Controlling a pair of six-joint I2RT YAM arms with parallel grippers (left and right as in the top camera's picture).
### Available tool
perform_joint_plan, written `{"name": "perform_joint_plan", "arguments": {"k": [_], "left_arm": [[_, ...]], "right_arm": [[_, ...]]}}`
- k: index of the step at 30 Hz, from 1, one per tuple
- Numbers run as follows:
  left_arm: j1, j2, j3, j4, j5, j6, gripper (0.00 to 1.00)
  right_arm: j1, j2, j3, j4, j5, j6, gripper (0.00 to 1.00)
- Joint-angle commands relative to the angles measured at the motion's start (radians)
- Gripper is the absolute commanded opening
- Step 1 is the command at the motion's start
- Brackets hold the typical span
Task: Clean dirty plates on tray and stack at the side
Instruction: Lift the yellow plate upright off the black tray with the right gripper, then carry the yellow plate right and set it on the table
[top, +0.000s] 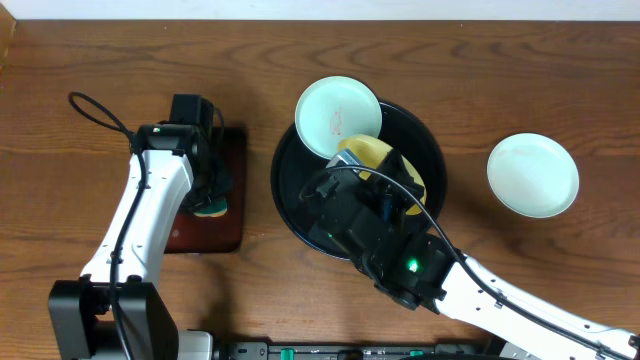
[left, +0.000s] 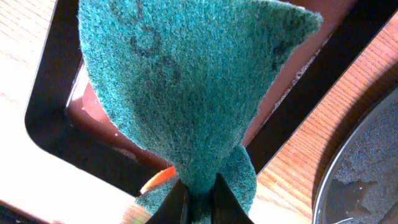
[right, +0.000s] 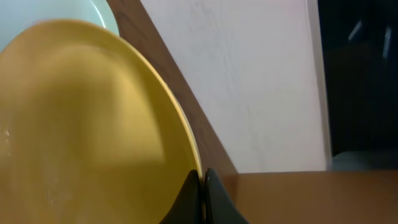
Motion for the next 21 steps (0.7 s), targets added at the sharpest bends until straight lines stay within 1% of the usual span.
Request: {"name": "perform_joint_plan", "arguments": {"k": [1,2,4,8,12,16,18,21], "left_arm": [[0.004,-0.009,-0.004,-0.01,0.0,0.02,0.08],[0.004,-0.009,-0.004,-0.011,-0.001,0.021,0.08],[0.004,-0.009,-0.004,-0.01,-0.001,0.021,0.08],[0.004,-0.009,-0.004,-0.016,-0.001,0.021,0.08],[0.004,-0.009,-0.004,-0.021,0.0,0.024,0.08],[0.004,-0.009,-0.004,-0.02,-0.001,0.024,0.08],[0.004,-0.009,-0.004,-0.021,-0.001,0.024,0.08],[0.004,-0.009,-0.004,-0.02,-0.001,0.024,0.08]], "right_arm": [[-0.013,-0.013,0.007,-0.013,0.013,0.249,0.01],[-0.027,-0.013,0.008,-0.026,-0.01,0.351,0.01],[-0.064,-0.016,0.008,-0.06,-0.115,0.492,0.01],[-0.187,-0.058,0.01,-0.093,-0.348,0.675,0.01],[-0.402,-0.135,0.01,-0.102,-0.64,0.748,0.01],[-0.702,-0.185,0.01,-0.127,-0.957,0.773,0.01],[-0.863,-0.188,0.01,-0.155,-1.069,0.811,0.01],[-1.075,-0.174,0.009,-0.208,-1.165,0.861,0.01]]}}
